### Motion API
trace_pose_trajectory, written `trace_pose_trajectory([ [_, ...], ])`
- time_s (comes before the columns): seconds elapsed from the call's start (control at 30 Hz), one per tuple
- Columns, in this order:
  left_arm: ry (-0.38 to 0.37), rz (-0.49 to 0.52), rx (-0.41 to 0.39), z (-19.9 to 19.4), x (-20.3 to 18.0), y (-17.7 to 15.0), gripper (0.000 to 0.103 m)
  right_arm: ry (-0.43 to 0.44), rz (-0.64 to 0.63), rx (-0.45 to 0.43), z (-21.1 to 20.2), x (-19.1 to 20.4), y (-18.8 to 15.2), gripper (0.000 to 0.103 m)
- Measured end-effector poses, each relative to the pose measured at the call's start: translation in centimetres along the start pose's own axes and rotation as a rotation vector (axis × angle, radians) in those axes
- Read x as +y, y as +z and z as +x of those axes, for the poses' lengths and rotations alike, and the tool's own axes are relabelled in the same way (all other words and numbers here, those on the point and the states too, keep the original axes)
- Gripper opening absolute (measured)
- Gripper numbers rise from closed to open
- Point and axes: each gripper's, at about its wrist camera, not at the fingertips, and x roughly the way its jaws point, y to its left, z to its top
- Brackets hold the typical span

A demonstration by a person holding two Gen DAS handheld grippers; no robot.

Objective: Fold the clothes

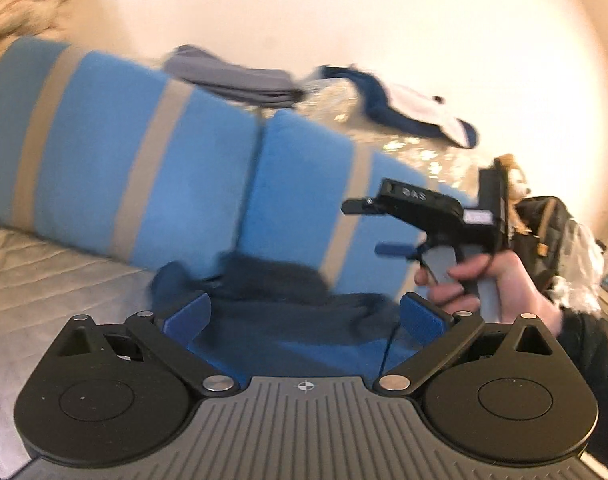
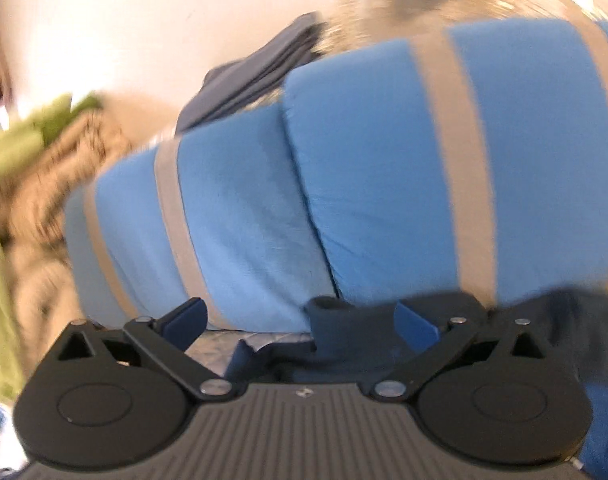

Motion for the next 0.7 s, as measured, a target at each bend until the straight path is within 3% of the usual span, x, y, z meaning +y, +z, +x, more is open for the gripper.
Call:
trace_pose_trajectory([
  [0.13, -0.075, -0.020, 0.020, 2.6, -3.6, -0.4, 0.103, -0.008, 0.097, -0.042, -6.0, -4.5, 1.2, 0.103],
  [0.23, -0.138, -0.051, 0.041, 5.3, -5.2, -2.4, 0.103, -0.092, 0.093, -0.079, -9.3, -8.0, 1.1, 0.103],
  [0.4, -0.188, -0.148, 0.080, 9.6, -4.9, -7.2, 0.103, -0.201, 0.177, -0.030, -13.5, -14.6, -0.4, 0.103],
  [0.5, -0.175, -0.212, 0.128, 11.9, -3.2, -10.1, 0.103, -0.252, 0.212, -0.006, -16.1, -17.9, -1.8, 0.103],
  [0.57, -0.106, -0.231, 0.183, 12.4, -2.7, -10.3, 0.103, -0.283, 0.221, 0.001, -17.8, -19.7, -3.0, 0.103],
  [0.7, -0.128, -0.192, 0.133, 11.4, -2.4, -10.3, 0.103, -0.360, 0.225, 0.033, -20.9, -22.8, -4.9, 0.103],
])
